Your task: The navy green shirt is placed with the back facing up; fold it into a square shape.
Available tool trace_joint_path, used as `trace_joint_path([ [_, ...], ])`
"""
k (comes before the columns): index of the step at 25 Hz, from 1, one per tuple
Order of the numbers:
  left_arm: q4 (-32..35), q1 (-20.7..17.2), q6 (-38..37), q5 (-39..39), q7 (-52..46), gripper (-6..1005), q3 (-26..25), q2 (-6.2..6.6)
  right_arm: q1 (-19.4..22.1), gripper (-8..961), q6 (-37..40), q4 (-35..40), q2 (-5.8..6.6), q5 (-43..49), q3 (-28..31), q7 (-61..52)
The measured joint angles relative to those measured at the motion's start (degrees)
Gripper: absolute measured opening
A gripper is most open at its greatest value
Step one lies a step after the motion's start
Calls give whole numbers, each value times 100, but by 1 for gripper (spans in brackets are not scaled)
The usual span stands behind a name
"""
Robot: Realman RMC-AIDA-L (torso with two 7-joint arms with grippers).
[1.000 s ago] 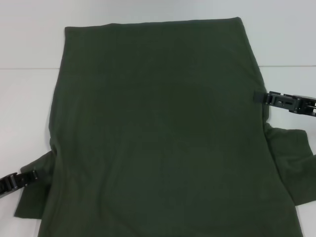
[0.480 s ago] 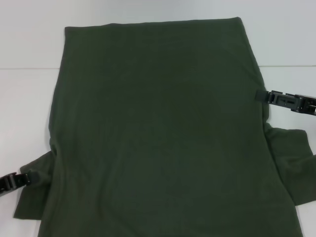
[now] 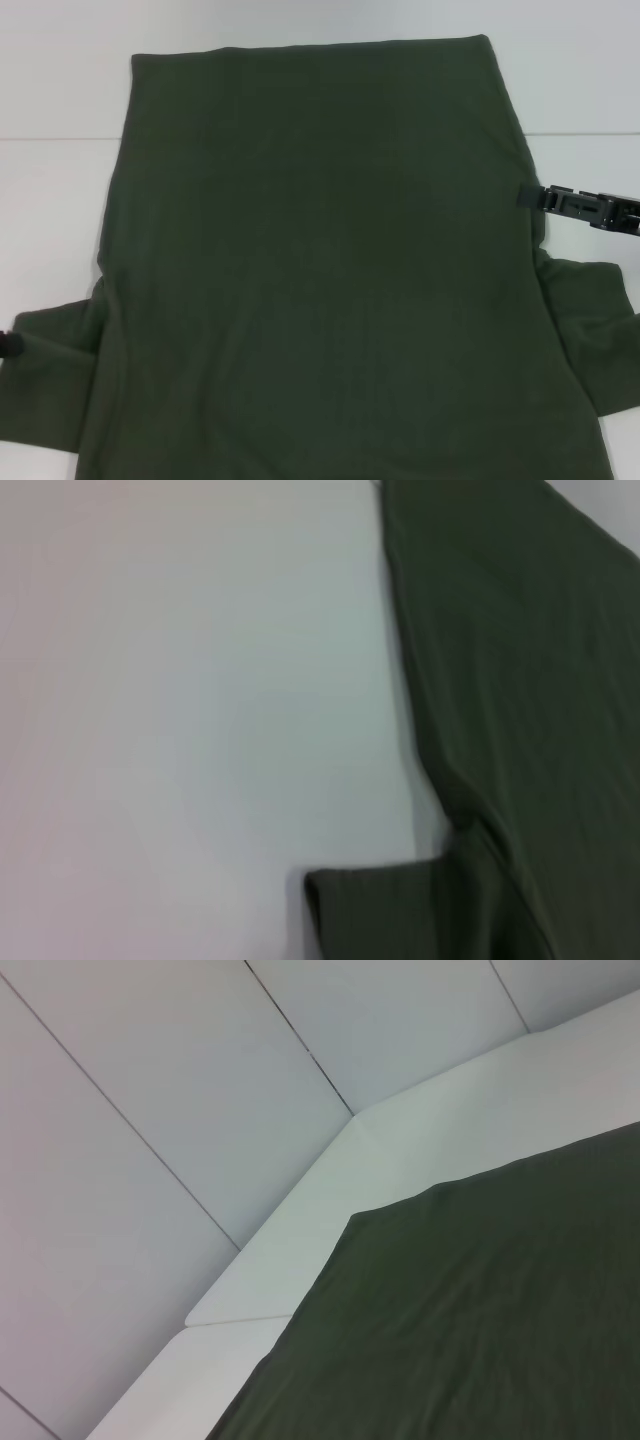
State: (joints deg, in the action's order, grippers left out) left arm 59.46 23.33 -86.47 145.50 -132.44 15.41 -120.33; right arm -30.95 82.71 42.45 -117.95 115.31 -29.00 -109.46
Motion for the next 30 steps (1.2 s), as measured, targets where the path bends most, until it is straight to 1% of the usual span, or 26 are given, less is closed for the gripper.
trace_joint_path([
  [3,255,34,10,149,-293,6,96,9,1,898,-11,0,0,0,0,8],
  [5,328,102,31,296,-401,7,107,51,1,897,-26,0,0,0,0,17],
  [7,344,233,37,516,-470,8,109,135,1,897,-34,0,0,0,0,24],
  [9,344,233,37,516,-470,8,109,135,1,897,-39,0,0,0,0,22],
  [10,348,556,13,1128,-591,9,106,289,-3,897,-40,0,0,0,0,19],
  [14,371,775,7,1422,-695,10,125,383,-7,897,-38,0,0,0,-2,17],
  [17,400,881,-14,1594,-820,11,278,415,-5,897,-38,0,0,0,-5,18],
  [22,482,999,-164,1739,-993,13,640,420,-8,897,-40,0,0,1,-3,24],
  [25,488,1026,-239,1743,-1027,14,726,421,-15,898,-39,0,0,0,-4,31],
  [26,526,1071,-362,1749,-1099,15,863,422,-15,898,-44,0,0,0,-4,34],
  [30,706,1149,-692,1753,-1261,16,1074,423,-23,898,-47,0,0,0,-9,33],
])
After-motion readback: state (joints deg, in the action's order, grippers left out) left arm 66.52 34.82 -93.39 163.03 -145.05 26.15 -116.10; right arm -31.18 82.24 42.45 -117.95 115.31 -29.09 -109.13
